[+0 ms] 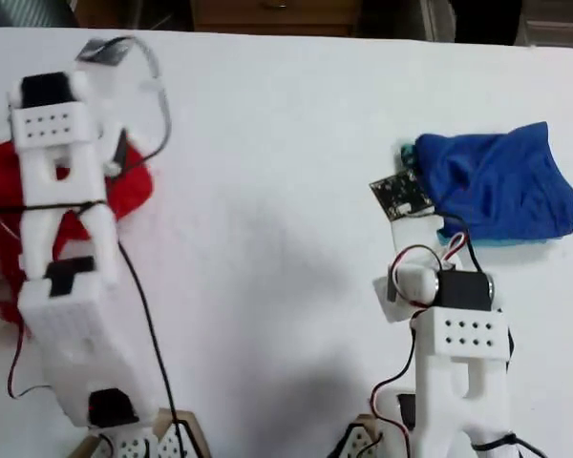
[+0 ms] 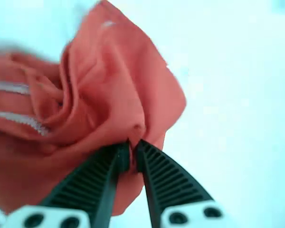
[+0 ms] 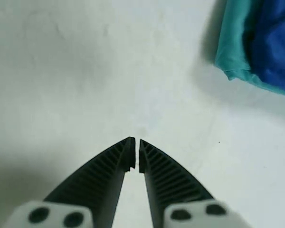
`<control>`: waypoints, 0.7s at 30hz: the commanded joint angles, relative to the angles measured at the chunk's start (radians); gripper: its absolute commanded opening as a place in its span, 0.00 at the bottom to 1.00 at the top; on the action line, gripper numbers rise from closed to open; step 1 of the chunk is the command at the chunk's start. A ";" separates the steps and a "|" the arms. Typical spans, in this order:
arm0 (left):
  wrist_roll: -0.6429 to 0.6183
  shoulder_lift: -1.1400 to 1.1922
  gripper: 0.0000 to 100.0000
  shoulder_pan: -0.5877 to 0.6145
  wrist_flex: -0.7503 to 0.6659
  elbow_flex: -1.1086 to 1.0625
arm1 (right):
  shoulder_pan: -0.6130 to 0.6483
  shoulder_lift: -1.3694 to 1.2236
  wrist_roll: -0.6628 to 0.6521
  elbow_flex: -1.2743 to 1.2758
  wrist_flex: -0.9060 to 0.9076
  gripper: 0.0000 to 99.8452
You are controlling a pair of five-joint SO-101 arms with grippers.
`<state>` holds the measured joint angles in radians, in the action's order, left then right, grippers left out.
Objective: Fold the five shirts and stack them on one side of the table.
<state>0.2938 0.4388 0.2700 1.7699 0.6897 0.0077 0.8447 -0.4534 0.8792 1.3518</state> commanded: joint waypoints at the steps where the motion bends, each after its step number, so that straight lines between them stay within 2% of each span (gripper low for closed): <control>1: -0.009 -0.176 0.03 -0.100 0.018 -0.018 | 0.004 -0.015 0.012 -0.011 -0.045 0.02; 7: -0.012 -0.368 0.03 -0.236 0.017 -0.114 | 0.004 -0.030 0.015 -0.005 -0.105 0.02; 12: -0.071 -0.471 0.03 -0.417 0.015 -0.117 | 0.004 -0.030 0.015 -0.003 -0.120 0.02; 17: -0.072 -0.503 0.03 -0.557 0.015 -0.122 | 0.004 -0.030 0.015 -0.002 -0.119 0.02; 21: -0.068 -0.496 0.03 -0.606 0.005 -0.173 | 0.004 -0.022 0.015 0.049 -0.136 0.02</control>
<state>0.2309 -0.0107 -0.3007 1.7699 0.5485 0.0077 0.8186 -0.4457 0.9114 1.2398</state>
